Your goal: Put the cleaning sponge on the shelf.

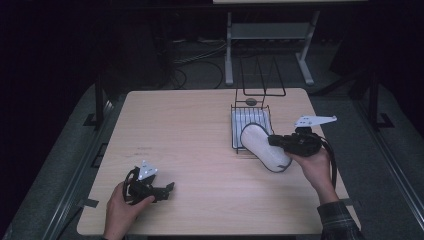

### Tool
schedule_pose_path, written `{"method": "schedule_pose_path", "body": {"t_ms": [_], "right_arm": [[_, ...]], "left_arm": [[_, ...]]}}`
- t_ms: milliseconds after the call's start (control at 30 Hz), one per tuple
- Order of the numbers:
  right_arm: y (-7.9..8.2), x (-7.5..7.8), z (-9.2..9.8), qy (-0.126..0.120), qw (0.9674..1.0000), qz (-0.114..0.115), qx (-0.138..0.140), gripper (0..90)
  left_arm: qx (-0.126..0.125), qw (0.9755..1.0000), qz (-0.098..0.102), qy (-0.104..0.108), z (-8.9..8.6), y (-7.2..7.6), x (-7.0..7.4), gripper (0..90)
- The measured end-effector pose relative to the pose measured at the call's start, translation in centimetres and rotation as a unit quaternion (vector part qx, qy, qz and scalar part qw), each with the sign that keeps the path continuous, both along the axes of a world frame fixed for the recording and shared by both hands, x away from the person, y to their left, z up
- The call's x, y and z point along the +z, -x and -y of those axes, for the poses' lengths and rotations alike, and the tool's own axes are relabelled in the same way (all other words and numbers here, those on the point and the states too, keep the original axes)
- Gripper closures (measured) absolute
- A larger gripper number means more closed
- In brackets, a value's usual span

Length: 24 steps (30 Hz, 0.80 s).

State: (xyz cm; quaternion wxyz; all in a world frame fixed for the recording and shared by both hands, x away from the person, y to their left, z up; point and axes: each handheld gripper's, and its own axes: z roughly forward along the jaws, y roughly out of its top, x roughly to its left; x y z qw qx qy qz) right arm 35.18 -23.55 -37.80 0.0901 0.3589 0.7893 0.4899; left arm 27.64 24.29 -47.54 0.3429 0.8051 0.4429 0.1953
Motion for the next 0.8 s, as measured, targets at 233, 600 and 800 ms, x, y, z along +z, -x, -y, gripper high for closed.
{"method": "schedule_pose_path", "body": {"t_ms": [233, 600, 800], "right_arm": [[-1.9, 0.5, -0.1, 0.0, 0.9999, 0.002, -0.01, 82.8], [-5.0, 1.0, 0.1, -0.008, 0.9995, -0.001, -0.032, 82.7], [-6.7, 1.0, 0.2, -0.017, 0.9991, -0.004, -0.039, 82.7]], "left_arm": [[0.0, 1.0, 0.0, 0.0, 0.0, 0.0, 0.0, 12.7], [0.0, 1.0, 0.0, 0.0, 0.0, 0.0, 0.0, 12.7], [0.0, 1.0, 0.0, 0.0, 0.0, 0.0, 0.0, 12.7]]}}
